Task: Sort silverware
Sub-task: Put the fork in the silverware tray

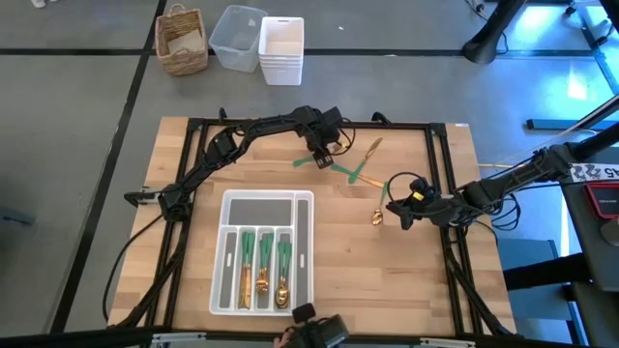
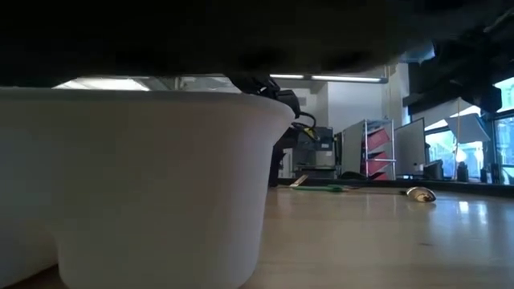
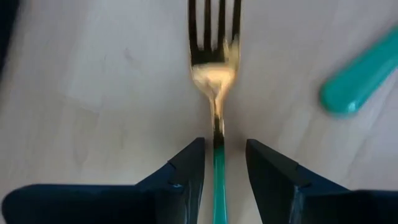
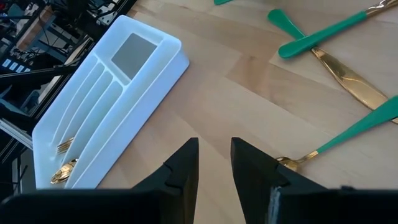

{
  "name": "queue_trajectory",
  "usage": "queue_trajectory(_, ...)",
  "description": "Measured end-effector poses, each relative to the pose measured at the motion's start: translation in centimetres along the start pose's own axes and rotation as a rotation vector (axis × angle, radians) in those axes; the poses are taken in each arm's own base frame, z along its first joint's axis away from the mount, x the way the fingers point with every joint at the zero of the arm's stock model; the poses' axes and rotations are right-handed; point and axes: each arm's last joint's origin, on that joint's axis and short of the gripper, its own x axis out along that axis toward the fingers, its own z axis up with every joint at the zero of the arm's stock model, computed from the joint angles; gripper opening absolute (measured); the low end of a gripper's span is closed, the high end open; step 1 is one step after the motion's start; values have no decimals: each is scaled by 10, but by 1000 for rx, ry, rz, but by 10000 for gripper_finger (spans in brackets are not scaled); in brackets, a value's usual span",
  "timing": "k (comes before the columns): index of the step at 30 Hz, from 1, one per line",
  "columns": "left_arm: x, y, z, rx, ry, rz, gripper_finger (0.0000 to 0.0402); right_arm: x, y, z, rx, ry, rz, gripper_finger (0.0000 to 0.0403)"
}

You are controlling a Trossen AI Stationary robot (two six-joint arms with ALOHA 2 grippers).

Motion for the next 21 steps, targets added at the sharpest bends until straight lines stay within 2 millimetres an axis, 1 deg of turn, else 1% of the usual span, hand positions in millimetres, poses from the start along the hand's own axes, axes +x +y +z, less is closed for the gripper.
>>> queue_trajectory(4,0,0,-5,-5,53,1,111,0,0,-1,0,18,7,95)
queue_trajectory(10,0,0,-5,26,55,2,111,0,0,-1,0,22,9,95)
queue_trajectory(16,0,1,-7,14,68,-1,110,0,0,-1,0,22,9,95)
queue_trajectory(21,-1,3,-8,0,83,8,81,0,0,-1,0,22,9,95)
